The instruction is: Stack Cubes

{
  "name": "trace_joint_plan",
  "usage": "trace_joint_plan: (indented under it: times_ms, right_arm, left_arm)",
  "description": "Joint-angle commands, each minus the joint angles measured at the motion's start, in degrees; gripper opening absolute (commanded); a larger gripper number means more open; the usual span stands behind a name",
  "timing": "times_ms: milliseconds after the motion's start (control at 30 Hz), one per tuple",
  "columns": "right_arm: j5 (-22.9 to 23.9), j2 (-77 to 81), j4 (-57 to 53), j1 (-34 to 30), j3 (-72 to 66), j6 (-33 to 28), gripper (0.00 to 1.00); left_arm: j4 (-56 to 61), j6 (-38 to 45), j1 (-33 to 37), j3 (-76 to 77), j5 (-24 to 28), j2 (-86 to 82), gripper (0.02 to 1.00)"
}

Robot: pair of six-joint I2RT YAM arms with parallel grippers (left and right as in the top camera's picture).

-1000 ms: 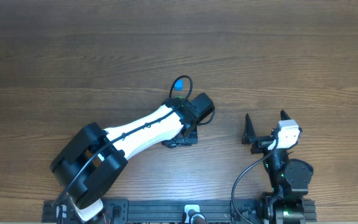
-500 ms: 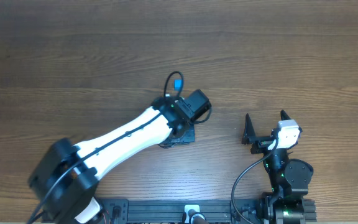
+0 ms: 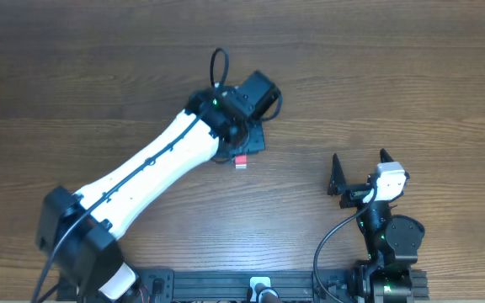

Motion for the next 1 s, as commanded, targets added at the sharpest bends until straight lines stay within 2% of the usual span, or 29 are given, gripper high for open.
trace_joint_plan:
  times_ms: [33,1000]
  right_arm:
    - [-0.2,-0.3,-0.2,-0.3,-0.3,-0.5,0.993]
    - [-0.2,-0.3,-0.2,-0.3,-0.3,-0.5,0.993]
  left_arm:
    - [-0.7,2.4,0.9,0.9,1.6,4.5,0.169]
    - [-0.6,3.8,-0.5,0.2,1.4,9.1,0.165]
